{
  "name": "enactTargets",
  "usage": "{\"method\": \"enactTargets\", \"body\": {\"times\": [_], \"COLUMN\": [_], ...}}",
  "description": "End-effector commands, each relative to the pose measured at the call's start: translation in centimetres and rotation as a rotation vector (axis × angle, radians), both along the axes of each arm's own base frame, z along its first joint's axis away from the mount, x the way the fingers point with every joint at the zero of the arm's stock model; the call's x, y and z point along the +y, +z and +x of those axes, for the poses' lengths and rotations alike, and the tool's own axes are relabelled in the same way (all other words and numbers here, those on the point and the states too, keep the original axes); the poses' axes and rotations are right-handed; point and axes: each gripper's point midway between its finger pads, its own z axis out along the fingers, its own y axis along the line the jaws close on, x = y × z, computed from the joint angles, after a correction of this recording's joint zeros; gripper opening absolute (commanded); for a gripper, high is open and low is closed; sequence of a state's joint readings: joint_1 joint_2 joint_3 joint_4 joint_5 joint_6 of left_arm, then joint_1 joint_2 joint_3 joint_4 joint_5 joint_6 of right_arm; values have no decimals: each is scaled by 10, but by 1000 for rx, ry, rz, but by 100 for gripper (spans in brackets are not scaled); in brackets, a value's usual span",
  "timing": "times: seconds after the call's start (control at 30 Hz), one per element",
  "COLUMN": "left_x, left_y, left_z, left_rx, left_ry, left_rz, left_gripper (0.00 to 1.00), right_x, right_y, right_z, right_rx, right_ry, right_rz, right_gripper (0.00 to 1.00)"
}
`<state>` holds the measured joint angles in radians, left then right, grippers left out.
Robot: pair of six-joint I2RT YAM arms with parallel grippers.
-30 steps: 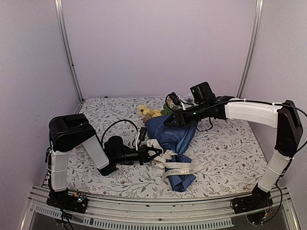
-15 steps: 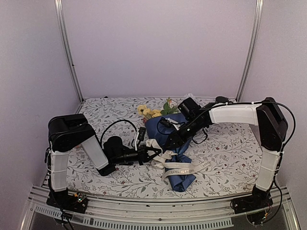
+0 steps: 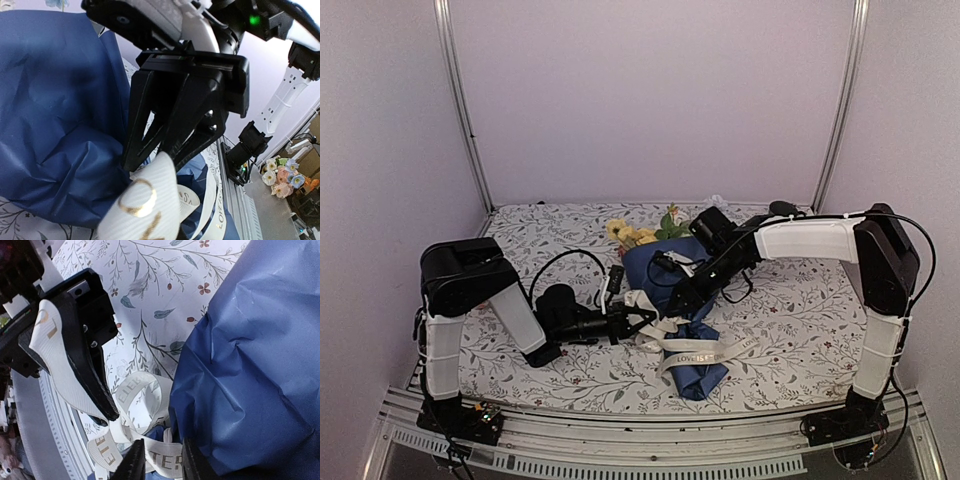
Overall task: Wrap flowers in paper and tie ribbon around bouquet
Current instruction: Cross the half-tied ribbon over the folded bouquet.
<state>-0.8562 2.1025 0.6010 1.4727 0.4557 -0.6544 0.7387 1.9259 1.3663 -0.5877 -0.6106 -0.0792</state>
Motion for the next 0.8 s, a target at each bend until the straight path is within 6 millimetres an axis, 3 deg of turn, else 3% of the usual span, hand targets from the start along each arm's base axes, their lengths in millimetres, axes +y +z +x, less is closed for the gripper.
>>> {"method": "enactTargets", "body": {"times": [0.0,0.13,0.27,0.37,0.67,0.77], "left_x": [2,2,0,-1,-5,0], "left_y": [50,50,50,49,46,44], "left_z": [-1,-2,-2,-1,-1,3], "left_rx": [-147,-148,-147,-145,-133,-116], "left_ry": [-2,-2,-12,-16,-30,-13], "left_rz": [-142,-142,-140,-137,-132,-136], "left_gripper": [0,0,0,0,0,0], "right_x": [-4,-6,-5,-10,-24,-36], "right_y": [-4,7,33,41,38,29], "right_z": [-3,-1,10,21,36,42], "right_rx": [-7,-47,-108,-112,-35,-17], "right_ry": [7,11,-10,-67,-189,-258], "right_rz": [-24,-13,46,65,109,84], "right_gripper": [21,0,0,0,0,0]}}
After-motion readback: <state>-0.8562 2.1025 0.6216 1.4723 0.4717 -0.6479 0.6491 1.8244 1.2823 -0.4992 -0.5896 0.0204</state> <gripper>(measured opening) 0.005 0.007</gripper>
